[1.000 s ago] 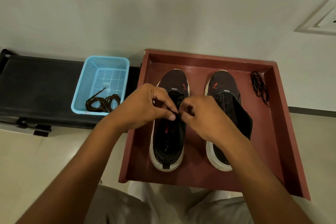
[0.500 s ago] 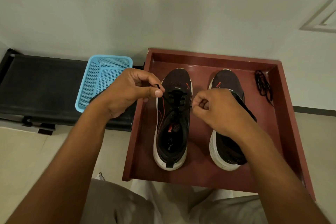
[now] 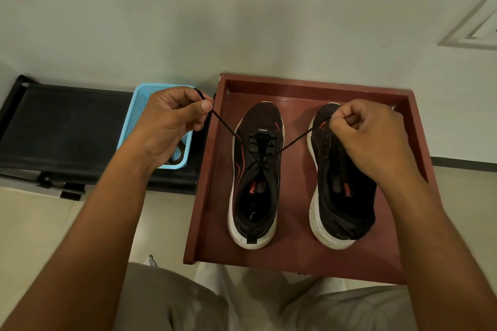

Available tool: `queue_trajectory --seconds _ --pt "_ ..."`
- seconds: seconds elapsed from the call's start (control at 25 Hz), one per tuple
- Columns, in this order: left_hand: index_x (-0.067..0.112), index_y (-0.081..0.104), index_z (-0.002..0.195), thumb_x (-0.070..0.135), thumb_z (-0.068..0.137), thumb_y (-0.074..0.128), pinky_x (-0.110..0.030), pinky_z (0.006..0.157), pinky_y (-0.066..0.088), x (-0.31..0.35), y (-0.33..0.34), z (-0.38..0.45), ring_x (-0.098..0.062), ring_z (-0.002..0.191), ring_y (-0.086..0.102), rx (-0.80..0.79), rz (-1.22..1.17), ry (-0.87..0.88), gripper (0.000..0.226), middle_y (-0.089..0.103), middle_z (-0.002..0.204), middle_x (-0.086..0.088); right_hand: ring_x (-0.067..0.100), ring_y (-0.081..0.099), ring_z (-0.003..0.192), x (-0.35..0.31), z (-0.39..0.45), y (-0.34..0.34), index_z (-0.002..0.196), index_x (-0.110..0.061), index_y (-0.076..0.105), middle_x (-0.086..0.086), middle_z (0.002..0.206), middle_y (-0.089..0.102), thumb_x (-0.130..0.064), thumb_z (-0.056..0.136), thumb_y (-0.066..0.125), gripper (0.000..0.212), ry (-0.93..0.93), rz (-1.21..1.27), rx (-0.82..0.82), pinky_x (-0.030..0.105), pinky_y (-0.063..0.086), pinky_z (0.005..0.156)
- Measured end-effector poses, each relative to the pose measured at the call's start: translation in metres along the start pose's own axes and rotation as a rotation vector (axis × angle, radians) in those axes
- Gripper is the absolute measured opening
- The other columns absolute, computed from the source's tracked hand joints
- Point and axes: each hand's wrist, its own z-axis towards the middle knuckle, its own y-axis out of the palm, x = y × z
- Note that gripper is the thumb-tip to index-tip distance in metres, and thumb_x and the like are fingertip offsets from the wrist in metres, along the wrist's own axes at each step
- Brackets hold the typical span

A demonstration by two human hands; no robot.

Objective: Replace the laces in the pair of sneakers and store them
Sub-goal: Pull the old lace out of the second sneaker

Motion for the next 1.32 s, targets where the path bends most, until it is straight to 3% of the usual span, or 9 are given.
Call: queue_trajectory --seconds 0.24,0.4,0.6,0.72,0.84,0.92,1.04,1.12,1.32 --pt "0.007 0.071 0.088 0.02 0.079 0.077 -0.027 0.062 0.05 0.005 0.003 -0.005 -0.018 0.067 0.06 -0.07 0.155 -0.124 0.017 0.066 0.078 -0.01 0.012 0.069 0.055 -0.002 -0.003 0.024 0.083 -0.02 0.07 0.0 0.066 0.071 -0.012 0.092 0.063 0.014 0.064 0.172 -0.014 0.031 0.058 0.056" --pt "0.006 0.067 0.089 0.012 0.085 0.071 -0.023 0.06 0.052 0.024 0.027 -0.012 -0.017 0.065 0.062 -0.227 0.031 -0.107 0.008 0.068 0.075 -0.008 0.022 0.073 0.058 -0.013 -0.008 0.046 0.089 -0.01 0.07 0.008 0.071 0.073 -0.005 0.097 0.062 0.012 0.107 0.423 -0.119 0.033 0.057 0.055" --pt "-0.004 0.061 0.127 0.0 0.095 0.063 -0.028 0.075 0.058 0.013 0.077 -0.006 -0.027 0.09 0.072 -0.279 -0.121 0.021 0.032 0.075 0.107 -0.018 0.025 0.077 0.087 -0.019 -0.013 0.063 0.125 -0.006 0.064 0.013 0.101 0.077 -0.001 0.105 0.051 0.025 0.125 0.675 -0.35 0.034 0.063 0.081" --pt "0.002 0.054 0.14 0.0 0.098 0.063 -0.034 0.085 0.06 0.004 0.072 -0.001 -0.032 0.102 0.073 -0.199 -0.038 0.025 0.043 0.074 0.117 -0.018 0.028 0.077 0.096 -0.012 -0.009 0.052 0.136 -0.006 0.056 0.018 0.109 0.076 0.0 0.105 0.048 0.032 0.277 0.779 -0.41 0.037 0.062 0.09" --pt "0.006 0.065 0.126 0.002 0.098 0.064 -0.035 0.08 0.061 -0.004 0.059 0.002 -0.024 0.089 0.075 -0.044 0.253 0.062 0.028 0.077 0.102 -0.01 0.031 0.076 0.099 -0.009 -0.007 0.047 0.135 -0.004 0.055 0.019 0.108 0.076 -0.001 0.104 0.05 0.032 0.368 0.878 -0.468 0.039 0.06 0.093" --pt "0.013 0.073 0.112 0.007 0.093 0.072 -0.033 0.076 0.06 -0.01 0.049 0.002 -0.016 0.081 0.073 -0.059 0.525 0.081 0.019 0.076 0.092 -0.003 0.028 0.077 0.096 -0.011 -0.008 0.051 0.131 -0.005 0.059 0.017 0.106 0.077 -0.004 0.103 0.055 0.029 0.349 0.807 -0.448 0.036 0.062 0.089" --pt "0.027 0.079 0.106 0.014 0.083 0.084 -0.02 0.077 0.055 -0.013 0.043 -0.001 -0.004 0.081 0.069 -0.247 0.837 0.03 0.027 0.075 0.094 0.011 0.02 0.077 0.083 -0.013 -0.013 0.062 0.119 -0.013 0.069 0.007 0.091 0.078 -0.022 0.095 0.072 0.026 0.199 0.468 -0.352 0.031 0.062 0.077" --pt "0.029 0.079 0.102 0.015 0.079 0.087 -0.016 0.075 0.052 -0.017 0.047 -0.001 -0.002 0.081 0.067 -0.298 0.89 0.034 0.028 0.074 0.095 0.012 0.011 0.074 0.075 -0.012 -0.018 0.071 0.113 -0.021 0.071 -0.001 0.08 0.077 -0.034 0.087 0.082 0.031 0.121 0.281 -0.329 0.026 0.058 0.07" --pt "0.032 0.079 0.085 0.016 0.081 0.085 -0.014 0.068 0.045 -0.023 0.054 0.001 0.003 0.074 0.063 -0.298 0.898 0.07 0.017 0.072 0.085 0.015 0.011 0.073 0.072 -0.009 -0.018 0.079 0.106 -0.021 0.071 -0.001 0.076 0.077 -0.017 0.086 0.08 0.022 0.139 0.324 -0.332 0.033 0.058 0.072"
